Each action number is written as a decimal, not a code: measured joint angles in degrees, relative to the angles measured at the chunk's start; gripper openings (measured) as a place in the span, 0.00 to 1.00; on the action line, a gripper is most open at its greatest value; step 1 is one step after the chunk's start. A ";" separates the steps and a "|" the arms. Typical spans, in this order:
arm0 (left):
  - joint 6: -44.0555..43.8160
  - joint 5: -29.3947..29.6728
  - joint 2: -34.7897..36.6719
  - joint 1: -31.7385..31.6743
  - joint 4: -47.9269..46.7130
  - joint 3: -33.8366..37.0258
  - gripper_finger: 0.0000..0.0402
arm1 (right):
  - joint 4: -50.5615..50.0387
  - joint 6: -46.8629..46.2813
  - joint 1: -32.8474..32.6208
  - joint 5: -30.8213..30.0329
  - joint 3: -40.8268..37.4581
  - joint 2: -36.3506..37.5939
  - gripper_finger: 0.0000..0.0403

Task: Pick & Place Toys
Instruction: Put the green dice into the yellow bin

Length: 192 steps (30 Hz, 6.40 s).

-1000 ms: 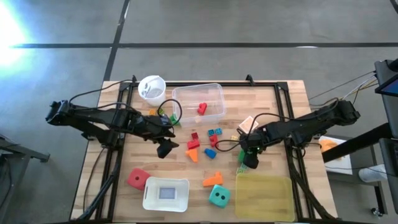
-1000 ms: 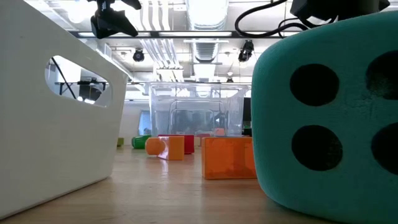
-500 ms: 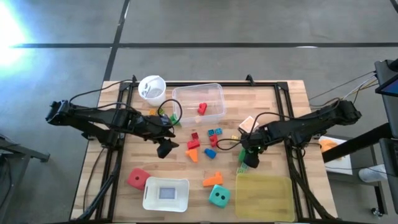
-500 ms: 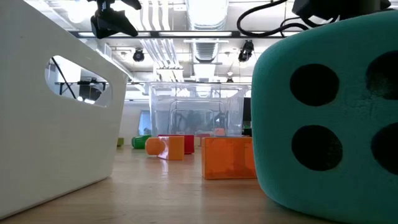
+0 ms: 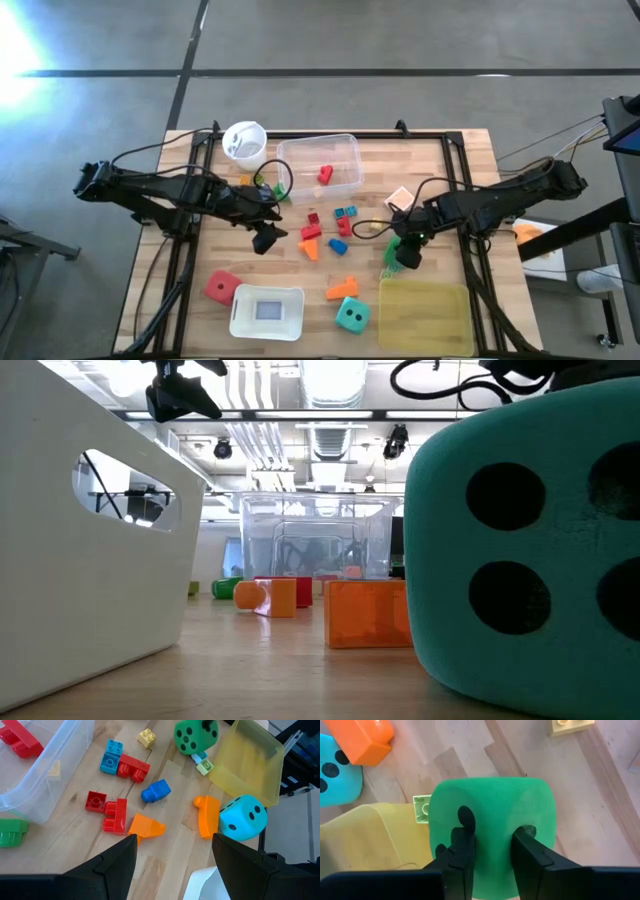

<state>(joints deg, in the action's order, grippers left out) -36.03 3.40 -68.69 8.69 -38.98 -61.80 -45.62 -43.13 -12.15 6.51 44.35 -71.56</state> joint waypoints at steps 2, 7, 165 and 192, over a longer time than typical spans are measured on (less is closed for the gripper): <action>0.00 0.00 0.00 0.00 0.00 0.00 0.65 | 0.18 0.09 -0.69 -0.45 0.11 -0.87 0.21; -0.02 0.00 0.00 0.00 -0.02 0.00 0.65 | 1.66 0.43 -1.15 -0.94 0.14 -1.52 0.23; 4.57 -7.54 0.04 0.00 -0.17 0.00 0.65 | 25.96 -16.46 -23.20 6.96 2.57 -10.09 0.02; 5.28 -8.61 0.00 0.07 -0.24 0.00 0.65 | 26.01 -20.26 -23.09 6.37 3.02 -8.95 0.40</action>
<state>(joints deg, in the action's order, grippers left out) -30.75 -5.21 -68.69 8.75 -39.22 -61.80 -19.62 -63.39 -35.24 12.88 47.37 -80.51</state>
